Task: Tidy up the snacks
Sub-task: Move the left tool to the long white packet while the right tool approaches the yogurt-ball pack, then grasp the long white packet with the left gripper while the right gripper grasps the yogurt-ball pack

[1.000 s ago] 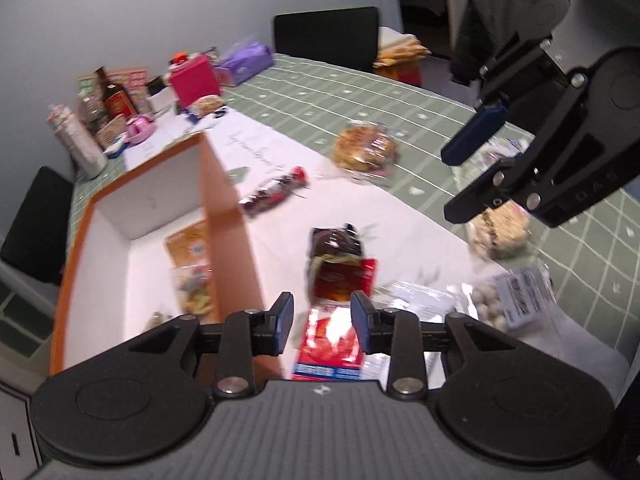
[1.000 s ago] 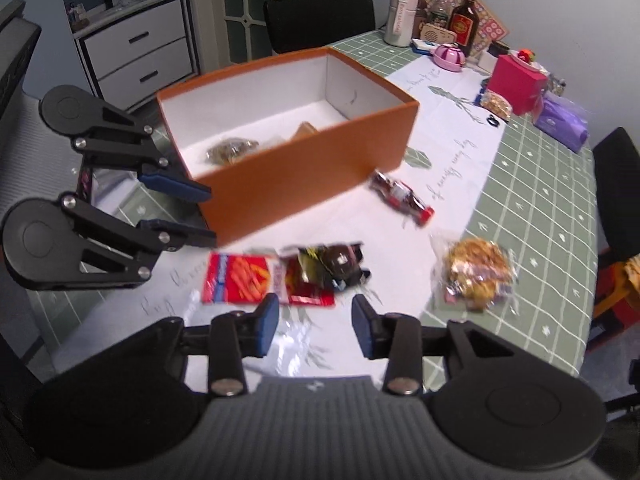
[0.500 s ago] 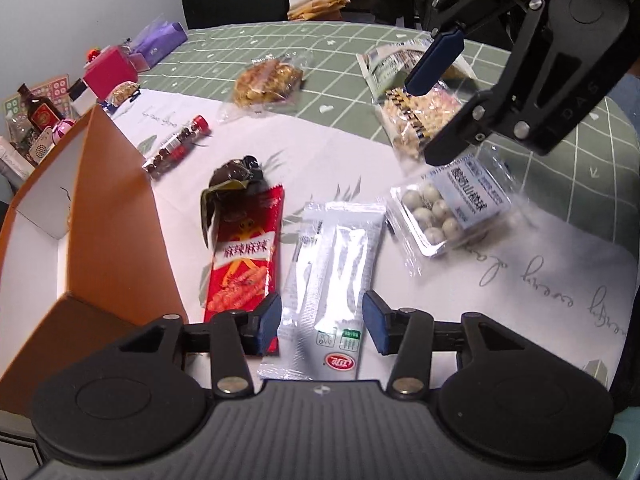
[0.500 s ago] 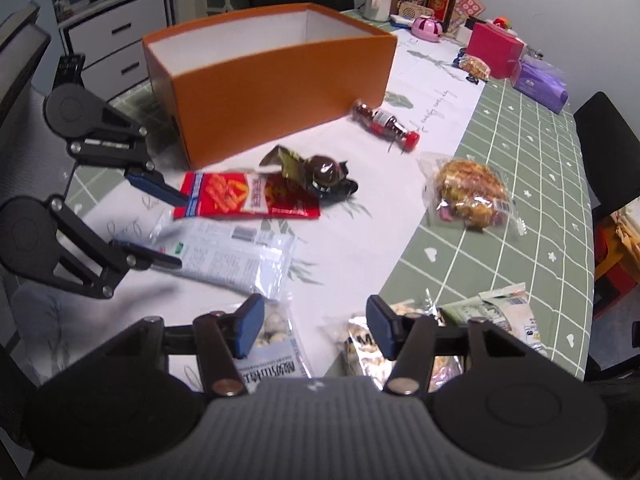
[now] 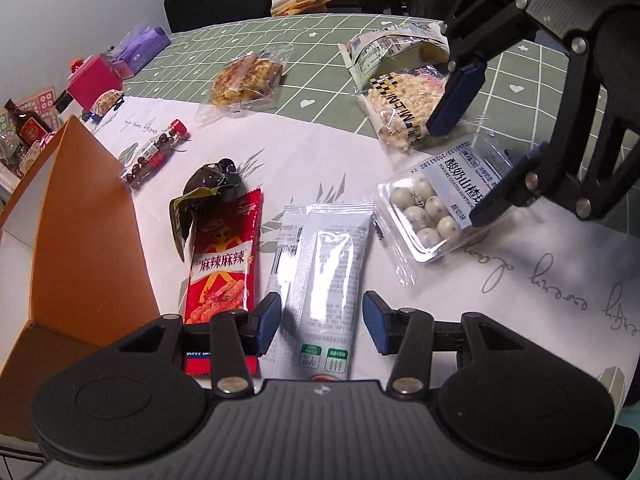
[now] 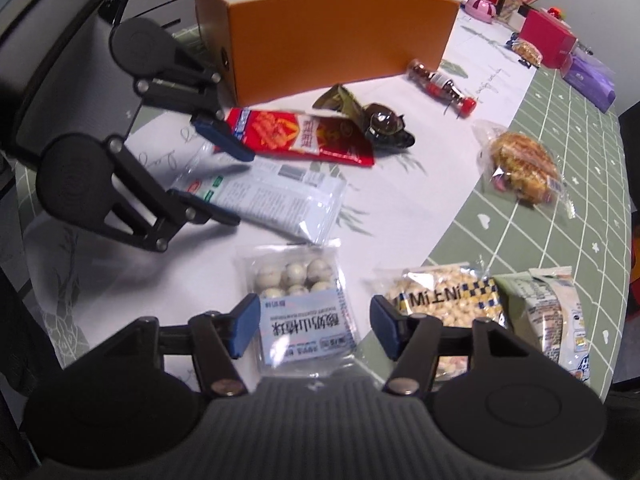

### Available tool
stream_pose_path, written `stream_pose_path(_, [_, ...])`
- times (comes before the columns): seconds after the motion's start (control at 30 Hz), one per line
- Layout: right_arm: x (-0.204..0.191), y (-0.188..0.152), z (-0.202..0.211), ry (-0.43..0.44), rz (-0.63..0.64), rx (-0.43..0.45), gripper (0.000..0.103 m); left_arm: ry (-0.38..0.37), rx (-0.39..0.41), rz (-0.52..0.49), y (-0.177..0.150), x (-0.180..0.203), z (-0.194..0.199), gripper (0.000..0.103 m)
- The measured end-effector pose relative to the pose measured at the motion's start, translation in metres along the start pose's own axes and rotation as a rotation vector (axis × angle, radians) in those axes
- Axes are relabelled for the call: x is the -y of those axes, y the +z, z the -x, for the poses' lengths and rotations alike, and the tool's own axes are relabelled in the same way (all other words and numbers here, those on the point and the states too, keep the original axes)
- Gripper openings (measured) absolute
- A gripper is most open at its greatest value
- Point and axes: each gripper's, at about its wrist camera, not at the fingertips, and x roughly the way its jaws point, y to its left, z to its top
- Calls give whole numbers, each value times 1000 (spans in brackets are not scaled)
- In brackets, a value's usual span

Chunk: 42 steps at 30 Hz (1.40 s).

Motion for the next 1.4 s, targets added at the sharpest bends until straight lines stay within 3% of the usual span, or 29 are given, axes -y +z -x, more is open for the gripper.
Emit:
stream_pose_path(0.23, [2, -2, -4, 45, -18, -13, 63, -31, 12, 34, 3, -9, -7, 62])
stream_pose_path(0.57, [-1, -2, -14, 57, -9, -42, 69, -79, 23, 104, 1, -31, -17, 94])
stream_pose_path(0.8, [-1, -5, -24, 65, -8, -66, 69, -128, 9, 138, 4, -37, -21, 92])
stream_pose_path(0.9, [0, -6, -24, 66, -14, -66, 68, -136, 20, 111, 5, -34, -19, 84])
stream_pose_path(1.0, [2, -6, -24, 62, -18, -66, 68, -176, 1, 128, 6, -35, -20, 68])
stream_pose_path(1.13, [2, -6, -25, 59, -18, -67, 68, -198, -21, 165, 6, -39, -22, 67])
stream_pose_path(1.2, [1, -6, -25, 56, -16, -66, 68, -194, -24, 173, 5, -39, -22, 71])
stream_pose_path(1.3, [1, -6, -25, 54, -14, -65, 69, -209, -40, 206, 3, -40, -26, 95])
stream_pose_path(1.4, [-1, -6, -24, 50, -8, -62, 64, -216, -45, 200, 4, -39, -26, 96])
